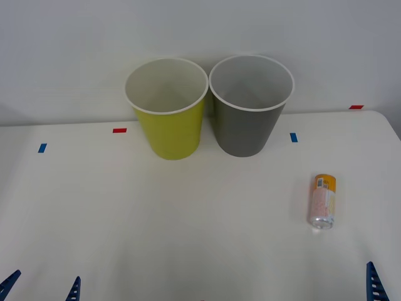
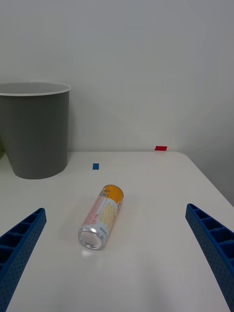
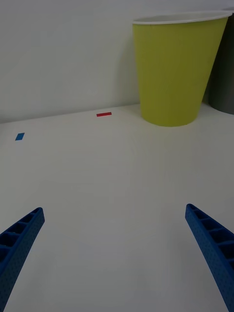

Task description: Put cans in the gray bin and PET bottles in the light green bin.

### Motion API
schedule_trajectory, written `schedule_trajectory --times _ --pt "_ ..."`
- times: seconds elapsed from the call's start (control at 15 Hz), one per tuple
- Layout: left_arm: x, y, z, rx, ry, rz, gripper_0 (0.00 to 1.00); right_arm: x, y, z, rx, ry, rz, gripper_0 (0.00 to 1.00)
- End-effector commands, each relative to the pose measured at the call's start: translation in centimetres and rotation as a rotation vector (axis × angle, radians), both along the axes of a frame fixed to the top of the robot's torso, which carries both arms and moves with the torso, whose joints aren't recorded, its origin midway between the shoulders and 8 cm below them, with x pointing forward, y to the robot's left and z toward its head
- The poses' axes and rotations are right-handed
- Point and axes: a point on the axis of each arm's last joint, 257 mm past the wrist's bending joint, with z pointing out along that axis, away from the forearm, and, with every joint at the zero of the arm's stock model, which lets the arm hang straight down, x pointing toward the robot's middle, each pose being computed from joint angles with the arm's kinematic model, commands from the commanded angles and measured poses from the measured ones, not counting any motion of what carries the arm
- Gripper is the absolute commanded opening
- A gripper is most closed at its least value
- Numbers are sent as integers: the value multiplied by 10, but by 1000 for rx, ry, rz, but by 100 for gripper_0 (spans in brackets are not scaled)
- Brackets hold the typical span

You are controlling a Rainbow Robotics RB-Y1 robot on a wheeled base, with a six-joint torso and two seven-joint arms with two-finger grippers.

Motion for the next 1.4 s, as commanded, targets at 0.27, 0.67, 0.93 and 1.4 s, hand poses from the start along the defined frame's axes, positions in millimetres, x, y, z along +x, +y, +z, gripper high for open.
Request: schedule_trajectory --times 0.27,0.67,0.93,1.4 --pt "0 0 0 0 0 0 100 0 0 0 0 0 0 100" --pt "0 0 0 0 0 0 100 0 0 0 0 0 0 100" --pt "0 0 0 0 0 0 100 0 0 0 0 0 0 100" --pt "0 0 0 0 0 0 100 0 0 0 0 0 0 100"
